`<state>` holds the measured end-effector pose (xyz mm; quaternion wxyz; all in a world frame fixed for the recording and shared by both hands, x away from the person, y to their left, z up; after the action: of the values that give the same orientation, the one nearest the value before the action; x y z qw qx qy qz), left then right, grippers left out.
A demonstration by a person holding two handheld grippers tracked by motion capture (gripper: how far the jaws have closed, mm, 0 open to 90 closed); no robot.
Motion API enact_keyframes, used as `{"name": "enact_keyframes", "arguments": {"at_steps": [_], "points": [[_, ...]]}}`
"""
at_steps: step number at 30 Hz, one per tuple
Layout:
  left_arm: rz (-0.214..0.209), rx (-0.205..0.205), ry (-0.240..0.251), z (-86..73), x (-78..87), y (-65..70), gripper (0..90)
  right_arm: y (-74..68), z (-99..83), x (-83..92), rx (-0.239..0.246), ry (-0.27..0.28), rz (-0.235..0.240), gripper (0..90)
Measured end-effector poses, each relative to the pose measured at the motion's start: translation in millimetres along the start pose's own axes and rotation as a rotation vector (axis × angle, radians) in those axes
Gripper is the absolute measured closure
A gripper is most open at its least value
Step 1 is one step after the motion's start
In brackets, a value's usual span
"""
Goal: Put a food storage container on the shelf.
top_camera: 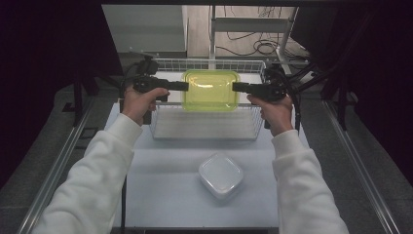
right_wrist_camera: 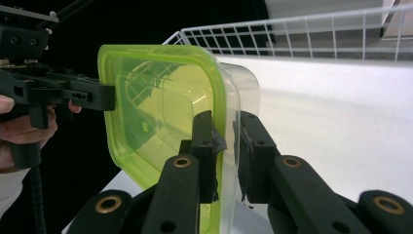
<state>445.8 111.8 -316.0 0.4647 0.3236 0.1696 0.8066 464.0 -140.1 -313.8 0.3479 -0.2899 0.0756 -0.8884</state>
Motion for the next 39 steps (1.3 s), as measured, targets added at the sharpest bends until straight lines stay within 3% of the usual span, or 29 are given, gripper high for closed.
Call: {"name": "enact_keyframes", "arguments": {"at_steps": [4, 7, 11, 15, 21, 26, 29, 32, 36, 37, 39], "points": [[0.003, 0.017, 0.001, 8.9, -4.1, -11.2, 78.6, 7.4, 10.0, -11.1, -0.008, -0.006, -0.001, 78.3], [-0.011, 0.041, -0.002, 12.8, -9.8, -23.6, 78.6, 14.3, 14.3, -20.0, -0.025, -0.023, -0.006, 78.4], [0.003, 0.083, 0.001, 19.6, -18.5, -39.0, 78.7, 22.5, 16.8, -31.8, -0.044, -0.048, -0.021, 78.3], [0.013, 0.095, -0.031, 23.2, -24.7, -48.2, 79.0, 32.6, 19.4, -43.0, -0.083, -0.068, -0.027, 78.4], [-0.021, 0.192, 0.004, 28.5, -29.9, -70.4, 78.9, 42.4, 27.0, -60.7, -0.162, -0.091, -0.047, 77.2], [-0.027, 0.295, 0.027, 31.4, -35.2, -87.3, 76.7, 48.3, 29.9, -76.7, -0.264, -0.125, -0.067, 74.7], [-0.031, 0.327, 0.033, 30.6, -38.9, -94.2, 74.5, 52.8, 28.7, -84.9, -0.329, -0.137, -0.078, 73.4], [-0.045, 0.337, 0.041, 30.4, -40.5, -98.0, 72.5, 57.2, 27.7, -90.3, -0.373, -0.138, -0.076, 73.2], [-0.052, 0.331, 0.044, 30.1, -40.7, -98.4, 71.6, 57.3, 28.4, -90.7, -0.377, -0.139, -0.082, 72.6], [-0.053, 0.326, 0.044, 30.1, -40.8, -98.3, 71.1, 57.4, 28.3, -90.7, -0.373, -0.136, -0.084, 71.0], [-0.035, 0.292, 0.055, 30.5, -39.7, -96.7, 63.1, 56.3, 28.3, -90.6, -0.365, -0.129, -0.095, 58.0]]}}
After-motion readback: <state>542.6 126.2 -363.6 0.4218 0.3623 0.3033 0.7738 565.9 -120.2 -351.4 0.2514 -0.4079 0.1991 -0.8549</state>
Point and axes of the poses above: each handheld gripper's, and its own axes: x roughly backward along the jaws, z roughly out of its top, y roughly to its right, the point moved 6 cm from there along -x, roughly forward along the jaws, and after that the axes turned 9 degrees about -z, right-handed, at the moved point
